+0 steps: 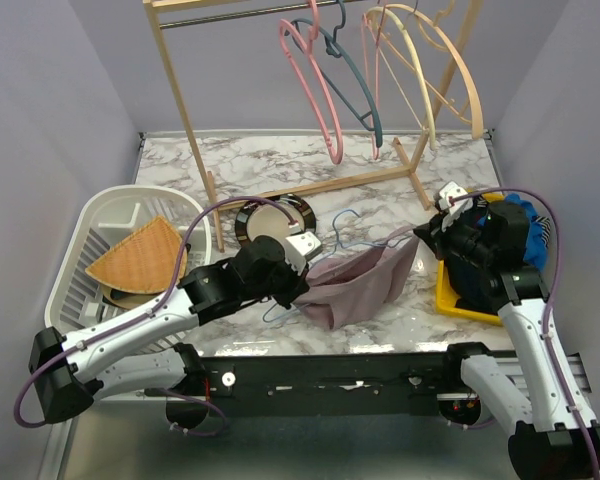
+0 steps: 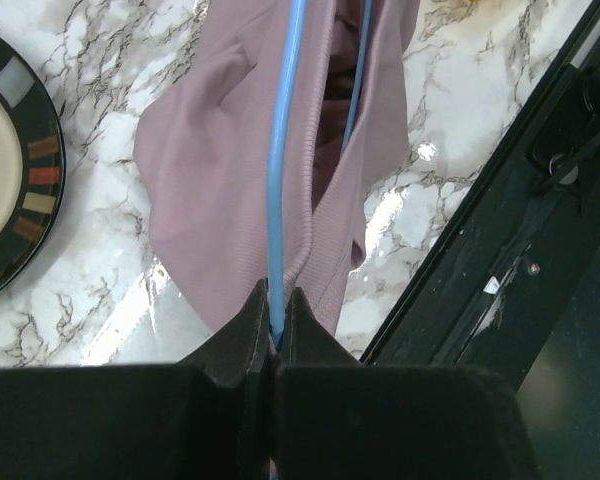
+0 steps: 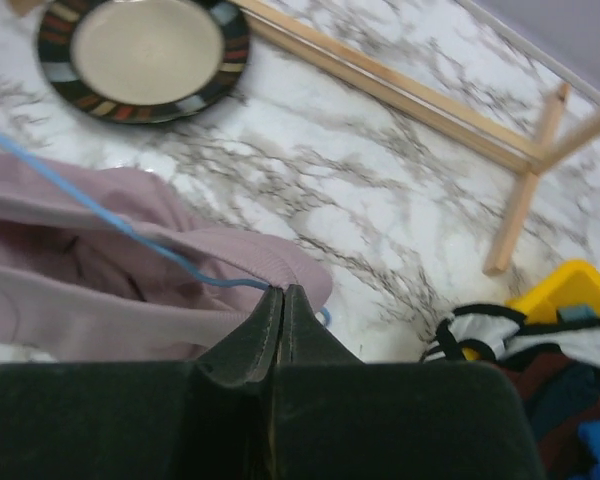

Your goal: Place the tank top on the hanger

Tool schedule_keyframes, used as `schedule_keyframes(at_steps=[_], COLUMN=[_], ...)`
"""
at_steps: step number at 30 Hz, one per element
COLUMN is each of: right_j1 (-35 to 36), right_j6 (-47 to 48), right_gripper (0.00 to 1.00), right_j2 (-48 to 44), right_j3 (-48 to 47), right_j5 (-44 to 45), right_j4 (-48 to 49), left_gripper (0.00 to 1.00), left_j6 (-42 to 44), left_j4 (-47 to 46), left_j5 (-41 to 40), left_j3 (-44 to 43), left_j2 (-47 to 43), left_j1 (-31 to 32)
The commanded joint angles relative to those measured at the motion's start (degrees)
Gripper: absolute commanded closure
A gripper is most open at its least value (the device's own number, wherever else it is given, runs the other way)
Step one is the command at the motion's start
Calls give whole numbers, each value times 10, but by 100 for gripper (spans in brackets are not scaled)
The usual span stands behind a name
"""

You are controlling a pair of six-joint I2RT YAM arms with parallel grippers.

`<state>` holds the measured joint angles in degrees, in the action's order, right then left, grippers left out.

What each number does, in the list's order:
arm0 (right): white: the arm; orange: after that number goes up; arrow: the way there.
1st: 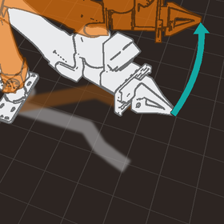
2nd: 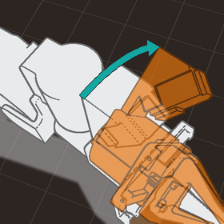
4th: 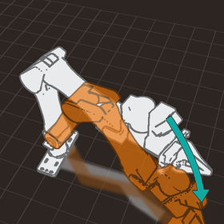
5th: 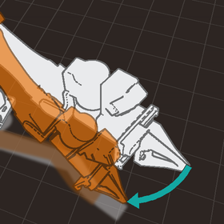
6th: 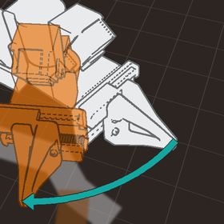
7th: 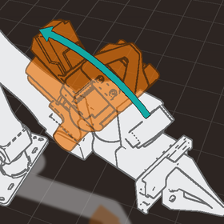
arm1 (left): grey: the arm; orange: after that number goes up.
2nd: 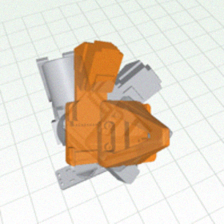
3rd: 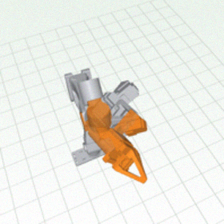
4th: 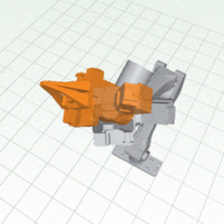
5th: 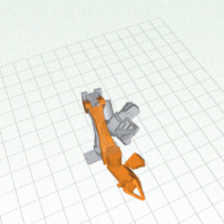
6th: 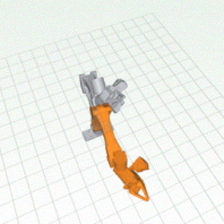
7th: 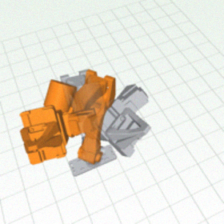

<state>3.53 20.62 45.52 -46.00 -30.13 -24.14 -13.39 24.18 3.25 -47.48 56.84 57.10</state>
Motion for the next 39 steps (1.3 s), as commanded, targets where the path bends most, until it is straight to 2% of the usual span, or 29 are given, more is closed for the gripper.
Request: schedule_keyframes(at_steps=[1,2,4,6,7,9,10,14,16,20,26,29,30,36,39], right_j1=[-5,-5,-4,-5,-4,-5,-5,-26,-55,-76,-96,-98,-99,-101,-102], right_j6=[152,158,174,175,167,146,133,66,46,1,-31,-39,-39,-37,-37], right_gripper=[90,88,74,64,54,43,34,13,12,9,5,4,4,4,3], right_j2=[-13,-13,-13,-16,-17,-21,-24,-46,-53,-42,-43,-39,-39,-40,-43], right_j3=[-57,-64,-70,-67,-65,-54,-47,5,29,25,35,35,35,35,36], right_j5=[-225,-243,-266,-251,-221,-187,-166,-208,-215,-186,-153,-124,-119,-117,-113], right_j4=[-143,-151,-179,-180,-174,-160,-150,-89,-50,-32,-1,5,6,3,2], left_gripper=[100,100,100,100,100,100,100,100,100,100,100,100,100,100,100], left_j6=[25,26,25,23,23,18,7,-24,-37,-86,-149,-172,-175,-154,-138], left_j4=[13,14,13,14,15,25,29,80,101,145,219,247,252,281,279], left_j5=[31,31,31,29,27,28,31,40,19,-54,-121,-184,-228,-385,-430], left_j3=[-31,-33,-38,-38,-38,-38,-38,-58,-67,-62,-93,-128,-151,-255,-298], left_j2=[15,18,19,13,9,-3,-8,-30,-42,-91,-139,-165,-168,-120,-80], left_j1=[-1,-1,-1,-1,-1,-1,-1,-1,-1,-2,-2,-2,-2,-3,-6])
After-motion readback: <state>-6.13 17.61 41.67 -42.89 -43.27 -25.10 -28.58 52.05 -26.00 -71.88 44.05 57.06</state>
